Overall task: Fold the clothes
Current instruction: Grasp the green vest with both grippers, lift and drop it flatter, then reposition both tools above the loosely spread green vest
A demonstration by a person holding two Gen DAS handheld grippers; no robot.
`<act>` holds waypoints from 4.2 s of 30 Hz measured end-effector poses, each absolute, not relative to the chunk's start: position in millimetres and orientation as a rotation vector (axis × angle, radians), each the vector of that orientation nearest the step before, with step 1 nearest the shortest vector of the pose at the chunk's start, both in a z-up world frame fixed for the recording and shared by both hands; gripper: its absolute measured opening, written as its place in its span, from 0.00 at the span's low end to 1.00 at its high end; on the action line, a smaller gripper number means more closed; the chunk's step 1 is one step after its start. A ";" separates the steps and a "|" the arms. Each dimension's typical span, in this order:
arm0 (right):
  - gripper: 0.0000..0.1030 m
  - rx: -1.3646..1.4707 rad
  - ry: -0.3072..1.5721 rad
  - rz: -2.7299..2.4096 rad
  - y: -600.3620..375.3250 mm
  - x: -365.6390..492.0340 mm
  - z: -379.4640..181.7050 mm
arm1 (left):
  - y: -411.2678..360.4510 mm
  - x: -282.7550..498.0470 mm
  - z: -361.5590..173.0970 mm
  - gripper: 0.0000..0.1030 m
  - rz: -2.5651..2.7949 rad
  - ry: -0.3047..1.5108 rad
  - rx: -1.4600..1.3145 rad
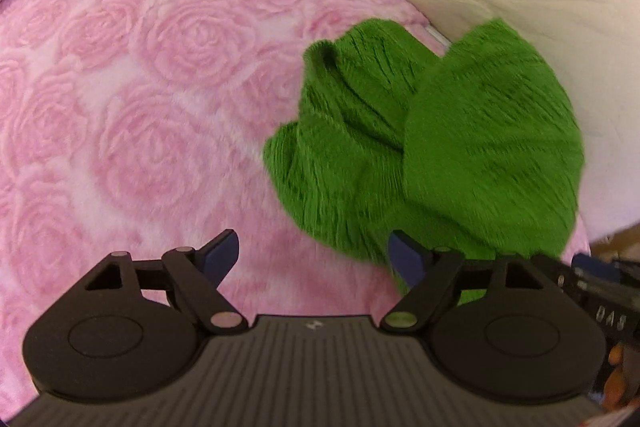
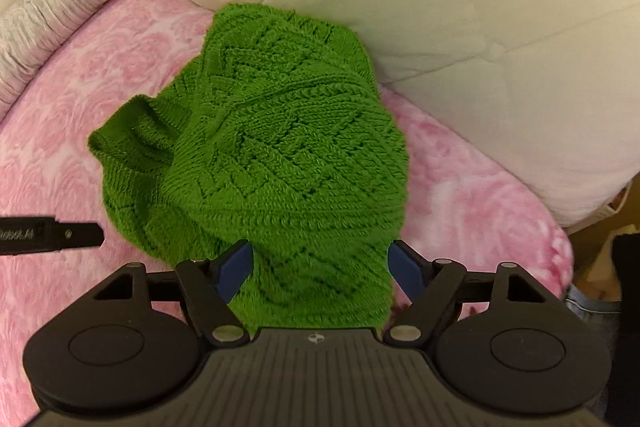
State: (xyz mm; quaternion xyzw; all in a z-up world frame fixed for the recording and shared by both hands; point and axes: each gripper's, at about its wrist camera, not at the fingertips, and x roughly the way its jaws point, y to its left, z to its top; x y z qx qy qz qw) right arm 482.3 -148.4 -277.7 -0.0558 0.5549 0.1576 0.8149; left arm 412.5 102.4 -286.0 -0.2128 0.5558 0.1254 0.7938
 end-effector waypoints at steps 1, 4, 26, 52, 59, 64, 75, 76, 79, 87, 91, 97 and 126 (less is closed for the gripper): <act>0.75 -0.117 1.188 0.338 -147.9 483.9 -280.7 | 104.5 417.3 -293.2 0.77 0.273 1.185 -0.468; 0.71 -0.112 1.199 0.344 -146.9 487.7 -288.9 | 110.9 427.8 -314.3 0.77 0.291 1.163 -0.510; 0.14 -0.018 1.116 0.638 -129.0 448.6 -200.0 | 119.6 345.8 -245.8 0.10 0.176 0.878 -0.706; 0.31 -0.072 1.044 1.475 101.5 -9.1 -34.7 | 267.8 -239.2 -3.3 0.16 0.792 0.570 -0.594; 0.57 -0.349 1.139 1.589 127.5 -136.6 -50.2 | 290.9 -334.7 -42.7 0.33 0.931 0.815 -0.585; 0.58 -0.487 1.169 1.512 111.2 -164.9 -55.1 | 254.4 -378.4 -76.7 0.42 0.958 0.893 -0.688; 0.77 -0.686 1.087 1.432 81.3 -166.3 -71.0 | 139.1 -403.9 -77.7 0.59 1.028 0.899 -0.783; 0.78 -0.690 1.080 1.437 79.7 -162.5 -70.2 | 131.9 -399.0 -72.5 0.62 1.045 0.885 -0.776; 0.83 -0.719 1.052 1.471 74.0 -150.2 -70.5 | 109.9 -383.2 -57.2 0.66 1.102 0.842 -0.757; 0.86 -0.812 0.957 1.581 50.1 -100.3 -62.1 | 44.9 -327.2 -43.0 0.71 1.304 0.757 -0.818; 0.86 -0.842 0.934 1.606 34.5 -79.8 -58.7 | 13.8 -304.4 -36.3 0.77 1.369 0.735 -0.840; 0.86 -0.851 0.912 1.623 15.8 -58.5 -51.1 | -14.8 -279.4 -21.5 0.85 1.453 0.732 -0.806; 0.86 -0.861 0.906 1.653 17.0 -41.9 -52.4 | -36.8 -261.9 -24.7 0.95 1.552 0.729 -0.785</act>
